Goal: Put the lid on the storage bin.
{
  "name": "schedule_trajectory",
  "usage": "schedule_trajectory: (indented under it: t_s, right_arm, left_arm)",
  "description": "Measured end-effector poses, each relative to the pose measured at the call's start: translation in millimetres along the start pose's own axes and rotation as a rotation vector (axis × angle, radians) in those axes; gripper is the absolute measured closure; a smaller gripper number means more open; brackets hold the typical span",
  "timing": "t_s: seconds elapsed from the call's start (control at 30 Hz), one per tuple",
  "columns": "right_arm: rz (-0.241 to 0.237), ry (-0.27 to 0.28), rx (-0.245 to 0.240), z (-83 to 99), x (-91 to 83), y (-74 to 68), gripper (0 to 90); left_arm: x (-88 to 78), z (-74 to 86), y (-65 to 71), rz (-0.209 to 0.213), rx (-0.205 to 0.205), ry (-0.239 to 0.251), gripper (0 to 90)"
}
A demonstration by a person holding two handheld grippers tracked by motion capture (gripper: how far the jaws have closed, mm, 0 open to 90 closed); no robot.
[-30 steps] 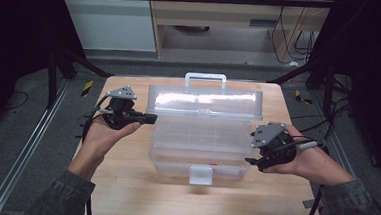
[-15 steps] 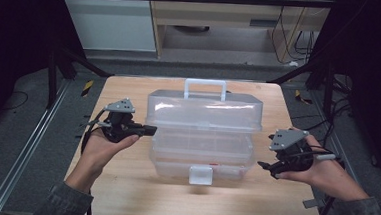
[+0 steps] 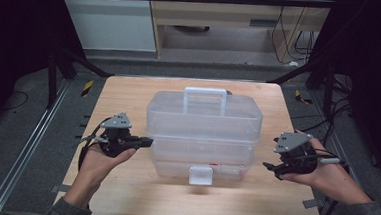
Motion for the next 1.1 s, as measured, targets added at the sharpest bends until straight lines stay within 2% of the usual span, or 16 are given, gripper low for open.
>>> schedule_trajectory:
  t_s: [0.47,0.77,0.83,0.9,0.93,0.97,1.0,1.07,1.1]
  right_arm:
    - [0.02,-0.005,0.041,8.7,3.5,4.0,20.3]
    - [0.051,-0.012,0.073,12.2,4.9,10.6,19.9]
    - [0.085,-0.022,0.093,14.5,5.6,16.3,19.5]
    - [0.108,-0.025,0.118,15.9,4.9,21.6,19.2]
    - [0.127,-0.024,0.134,16.6,4.7,25.0,19.0]
    - [0.146,-0.023,0.15,17.3,5.0,29.1,19.0]
    - [0.164,-0.02,0.173,18.2,6.1,34.5,18.8]
    - [0.188,-0.013,0.207,19.4,8.9,42.8,18.6]
    - [0.202,-0.01,0.228,20.3,11.4,48.4,18.2]
  left_arm:
    - [4.8,15.1,-4.7,0.005,-0.016,-0.019,89.5]
    - [5.0,20.3,-6.1,0.009,0.006,-0.05,89.5]
    - [1.2,24.5,-12.0,-0.013,0.026,-0.073,89.5]
    - [-3.0,28.3,-24.2,-0.059,0.037,-0.088,89.5]
    - [-4.1,30.0,-31.6,-0.084,0.037,-0.099,89.5]
    - [-4.1,31.7,-42.7,-0.129,0.046,-0.113,89.5]
    - [-3.2,32.7,-49.2,-0.15,0.041,-0.119,89.5]
    - [2.3,34.3,-64.6,-0.163,0.007,-0.121,89.5]
    - [6.3,35.3,-72.7,-0.187,0.004,-0.129,89.5]
Point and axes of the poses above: each handheld gripper's, and its own axes: x roughly forward along the jaws, z roughly out of its underside, y roughly to its right, the point moved 7 cm from there along x, roughly forward along the jaws, and after that the axes turned 10 degrees about -z, right-handed, at the moved point
